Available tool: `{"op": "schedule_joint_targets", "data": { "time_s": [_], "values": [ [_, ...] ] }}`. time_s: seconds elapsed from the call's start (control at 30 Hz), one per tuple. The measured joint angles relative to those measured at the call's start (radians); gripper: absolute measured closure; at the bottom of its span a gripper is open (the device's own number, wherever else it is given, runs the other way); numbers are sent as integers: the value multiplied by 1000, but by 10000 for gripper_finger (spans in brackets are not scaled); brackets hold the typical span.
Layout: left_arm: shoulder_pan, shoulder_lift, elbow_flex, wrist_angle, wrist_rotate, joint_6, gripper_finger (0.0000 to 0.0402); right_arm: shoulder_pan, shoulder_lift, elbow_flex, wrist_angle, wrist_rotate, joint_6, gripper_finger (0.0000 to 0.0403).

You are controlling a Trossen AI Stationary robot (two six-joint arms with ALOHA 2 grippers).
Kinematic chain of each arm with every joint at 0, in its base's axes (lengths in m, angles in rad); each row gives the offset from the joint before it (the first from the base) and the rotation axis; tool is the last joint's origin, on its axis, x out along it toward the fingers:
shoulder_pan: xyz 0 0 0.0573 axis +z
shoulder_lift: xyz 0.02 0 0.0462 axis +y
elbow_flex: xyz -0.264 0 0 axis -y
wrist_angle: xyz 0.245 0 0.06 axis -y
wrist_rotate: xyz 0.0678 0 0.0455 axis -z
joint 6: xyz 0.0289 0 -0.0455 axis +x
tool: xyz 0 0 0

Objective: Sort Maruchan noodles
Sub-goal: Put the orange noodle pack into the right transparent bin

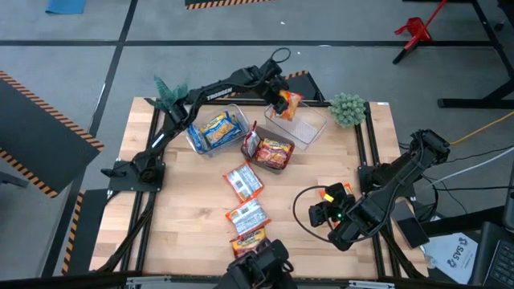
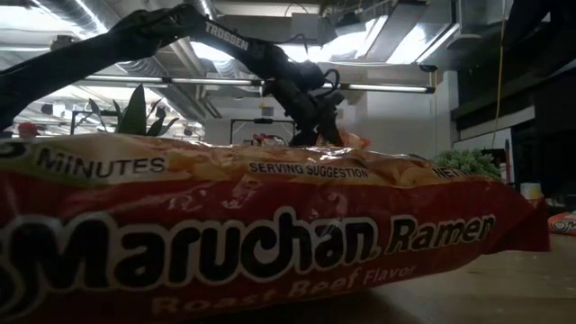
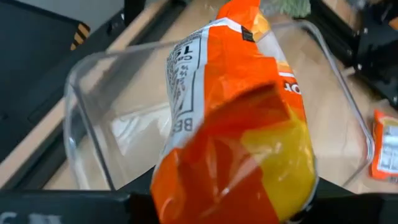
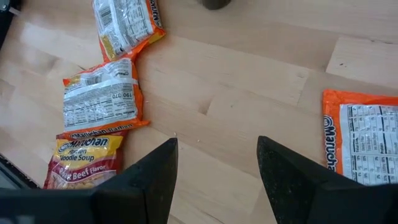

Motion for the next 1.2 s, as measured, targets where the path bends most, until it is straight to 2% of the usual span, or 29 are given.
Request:
{"op": "schedule_joint_targets", "data": {
  "time_s": [0.17,0.33,0.63,0.97,1.2],
  "values": [
    [-7,10,2,-16,-5,53,254,0,0,0,-5,0,0,198],
    [-17,20,0,-48,-53,123,254,0,0,0,-15,0,0,198],
    [-24,29,0,-63,-52,180,252,0,0,0,-21,2,0,198],
    [-20,29,0,-65,-28,238,194,0,0,0,-21,3,0,198],
    [-6,28,42,-100,-136,239,166,0,0,0,-21,2,0,198]
  ]
}}
